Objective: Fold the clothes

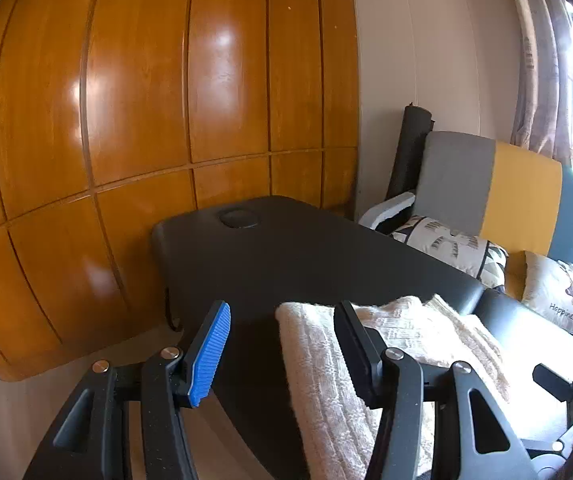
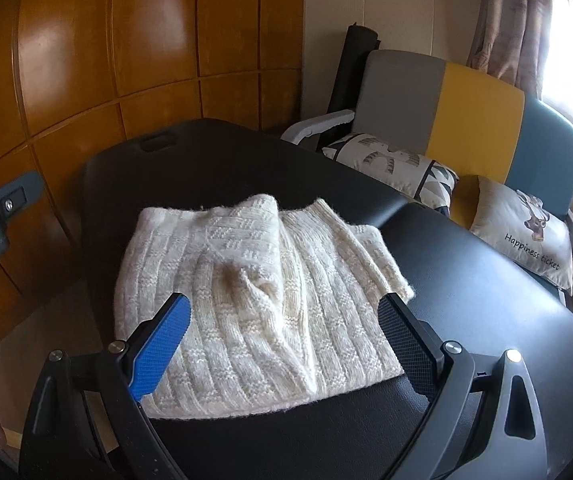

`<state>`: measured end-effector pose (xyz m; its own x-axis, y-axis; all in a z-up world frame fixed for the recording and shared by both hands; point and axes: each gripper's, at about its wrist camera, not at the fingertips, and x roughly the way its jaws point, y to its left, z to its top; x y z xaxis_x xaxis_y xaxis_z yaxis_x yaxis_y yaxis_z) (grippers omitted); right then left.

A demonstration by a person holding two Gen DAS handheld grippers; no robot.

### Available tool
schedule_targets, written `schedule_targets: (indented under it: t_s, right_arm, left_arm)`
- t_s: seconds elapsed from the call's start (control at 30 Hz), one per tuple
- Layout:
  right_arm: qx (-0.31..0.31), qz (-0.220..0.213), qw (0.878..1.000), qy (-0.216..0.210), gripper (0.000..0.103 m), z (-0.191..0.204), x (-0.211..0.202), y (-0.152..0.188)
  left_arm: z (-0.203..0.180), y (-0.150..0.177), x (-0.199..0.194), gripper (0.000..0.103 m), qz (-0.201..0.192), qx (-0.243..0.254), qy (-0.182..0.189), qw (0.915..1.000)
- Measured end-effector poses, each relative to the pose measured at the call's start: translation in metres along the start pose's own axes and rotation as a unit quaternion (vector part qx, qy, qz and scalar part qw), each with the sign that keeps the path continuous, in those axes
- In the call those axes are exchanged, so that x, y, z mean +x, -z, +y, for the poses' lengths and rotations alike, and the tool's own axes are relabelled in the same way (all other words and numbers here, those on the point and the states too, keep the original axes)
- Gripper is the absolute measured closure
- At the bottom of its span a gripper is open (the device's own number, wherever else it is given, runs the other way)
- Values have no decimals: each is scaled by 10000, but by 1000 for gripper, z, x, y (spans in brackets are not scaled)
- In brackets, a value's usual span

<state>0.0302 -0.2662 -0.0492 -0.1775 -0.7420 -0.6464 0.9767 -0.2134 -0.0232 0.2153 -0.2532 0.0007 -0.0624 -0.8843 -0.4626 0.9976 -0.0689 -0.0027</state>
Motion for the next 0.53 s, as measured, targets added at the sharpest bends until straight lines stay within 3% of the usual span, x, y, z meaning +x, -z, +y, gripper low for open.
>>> schedule_targets:
  t_s: [0.3, 0.53]
  right_arm:
    - [-95, 162, 9998, 13, 6, 0, 8, 5]
    - [-159, 258, 9995, 61, 6, -2, 11, 8]
  left_arm:
    - [-4, 5, 12, 48, 489, 9, 422, 9979]
    - [-9, 10, 12, 48, 549, 88, 538, 9970]
